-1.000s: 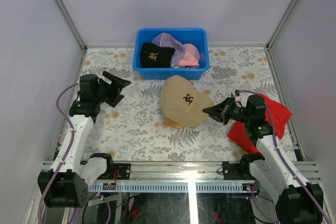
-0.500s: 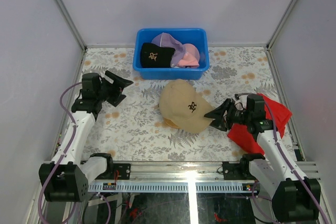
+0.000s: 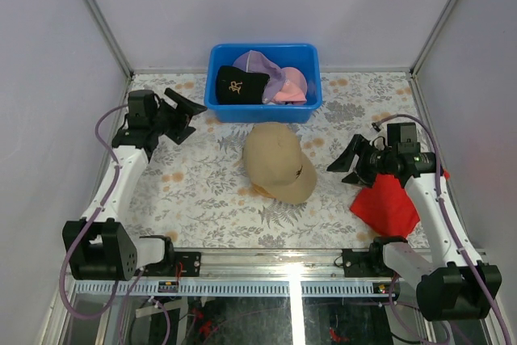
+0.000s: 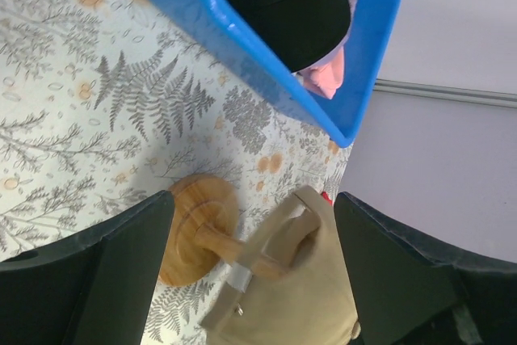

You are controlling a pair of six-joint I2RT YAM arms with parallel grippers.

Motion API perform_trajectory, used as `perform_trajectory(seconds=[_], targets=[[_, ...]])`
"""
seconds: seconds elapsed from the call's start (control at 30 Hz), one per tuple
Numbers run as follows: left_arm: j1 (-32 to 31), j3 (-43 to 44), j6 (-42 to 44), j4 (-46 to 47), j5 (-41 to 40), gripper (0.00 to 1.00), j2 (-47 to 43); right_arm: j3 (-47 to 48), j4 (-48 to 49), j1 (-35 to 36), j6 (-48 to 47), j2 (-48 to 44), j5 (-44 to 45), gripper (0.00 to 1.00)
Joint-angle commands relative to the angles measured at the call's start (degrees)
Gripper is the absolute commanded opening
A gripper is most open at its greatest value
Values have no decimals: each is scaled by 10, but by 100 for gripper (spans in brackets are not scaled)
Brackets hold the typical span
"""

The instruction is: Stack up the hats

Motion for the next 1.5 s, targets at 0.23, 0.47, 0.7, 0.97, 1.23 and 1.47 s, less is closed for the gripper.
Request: perform_trajectory(seconds=[0.23,0.47,0.7,0.97,1.23,1.47], targets=[[-9,109,34,16,22,80,79,127,-51,-4,-83,50,105,72],[-17,153,52,3,24,80,116,332,23,-2,-66,232,20,70],[-46,312,118,-54,30,79,236,528,77,41,-44,421,-13,67],[-46,509,152,-127,-16,51,391,741,76,122,-47,611,19,65],[0,574,167,-154,-51,46,462,785,136,151,-36,704,52,64],[40,597,181,-148,-43,45,524,817,180,176,-29,754,79,64]])
